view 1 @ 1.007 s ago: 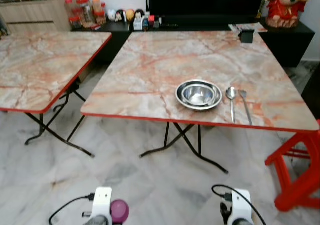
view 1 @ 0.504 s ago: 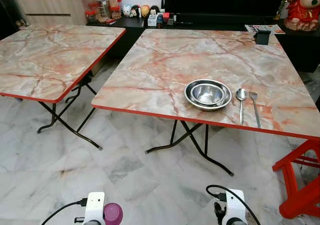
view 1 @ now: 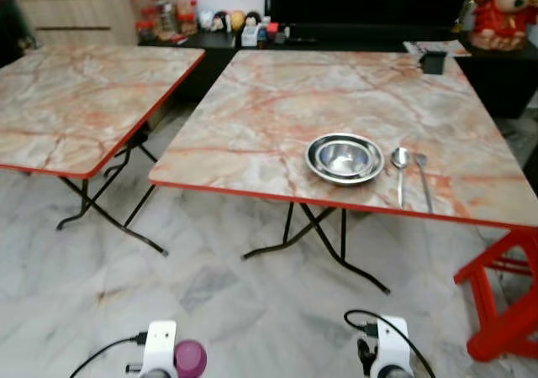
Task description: Setting the table
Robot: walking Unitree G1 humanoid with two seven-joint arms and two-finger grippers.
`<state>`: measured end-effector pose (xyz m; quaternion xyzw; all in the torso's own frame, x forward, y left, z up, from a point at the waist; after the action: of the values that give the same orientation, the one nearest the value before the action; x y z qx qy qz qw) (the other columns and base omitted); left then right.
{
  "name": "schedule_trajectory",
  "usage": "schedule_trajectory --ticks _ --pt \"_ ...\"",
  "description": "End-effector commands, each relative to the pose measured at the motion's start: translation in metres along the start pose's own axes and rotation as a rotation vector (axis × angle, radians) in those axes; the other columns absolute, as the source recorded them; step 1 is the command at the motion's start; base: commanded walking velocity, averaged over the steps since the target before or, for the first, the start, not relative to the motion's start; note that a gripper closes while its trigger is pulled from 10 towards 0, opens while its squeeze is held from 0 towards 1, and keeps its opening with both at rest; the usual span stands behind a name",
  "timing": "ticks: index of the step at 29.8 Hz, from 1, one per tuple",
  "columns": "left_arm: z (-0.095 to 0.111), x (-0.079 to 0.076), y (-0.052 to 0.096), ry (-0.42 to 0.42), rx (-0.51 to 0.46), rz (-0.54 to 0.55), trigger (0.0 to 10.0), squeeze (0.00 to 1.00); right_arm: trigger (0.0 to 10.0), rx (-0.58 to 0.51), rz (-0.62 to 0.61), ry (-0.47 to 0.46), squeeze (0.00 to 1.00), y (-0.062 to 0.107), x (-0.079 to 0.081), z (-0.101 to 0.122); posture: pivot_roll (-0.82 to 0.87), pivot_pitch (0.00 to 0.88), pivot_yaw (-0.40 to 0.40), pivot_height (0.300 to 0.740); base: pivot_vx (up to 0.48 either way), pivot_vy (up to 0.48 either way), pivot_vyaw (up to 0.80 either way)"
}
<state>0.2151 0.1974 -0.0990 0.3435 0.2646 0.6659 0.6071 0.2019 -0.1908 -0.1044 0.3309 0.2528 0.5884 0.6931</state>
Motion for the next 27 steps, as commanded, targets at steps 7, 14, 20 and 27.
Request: schedule_trajectory --ticks 7,14,20,27 --pt "0.0031 0.0022 -0.0007 -0.002 -0.004 0.009 10.0 0.00 10.0 -0.004 0.012 0.018 0.00 -0.0016 0.0044 0.0045 -0.06 0.000 0.024 0.740 0.398 0.000 0.00" --pt "0.0018 0.0041 -0.0005 0.000 0.000 0.012 10.0 0.00 10.0 -0.002 0.014 0.016 0.00 -0.0018 0.0048 0.0050 -0.06 0.000 0.024 0.740 0.402 0.000 0.00" --pt "0.0016 0.0038 -0.0004 0.002 0.000 0.011 10.0 0.00 10.0 0.008 0.015 0.022 0.00 -0.0012 0.0049 0.0018 -0.06 0.000 0.025 0.740 0.394 0.000 0.00" --pt "0.0043 -0.0007 -0.0004 0.022 -0.021 -0.011 10.0 0.00 10.0 0.006 0.016 0.019 0.00 -0.0012 0.0048 0.0021 -0.06 0.000 0.023 0.740 0.088 0.000 0.00"
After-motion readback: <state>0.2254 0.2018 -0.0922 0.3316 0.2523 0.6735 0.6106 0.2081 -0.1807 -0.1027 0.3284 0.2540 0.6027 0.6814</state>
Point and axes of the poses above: a point about 5 cm out from each wrist's last joint towards the gripper, its own y axis pointing back from the gripper into the wrist, its own z axis along the axis of the wrist's last joint, x = y × z, the point moved 3 cm from there along -y, pointing out of the wrist towards the gripper, and after that the axes turned 4 degrees about -y, right-handed, at the moved point
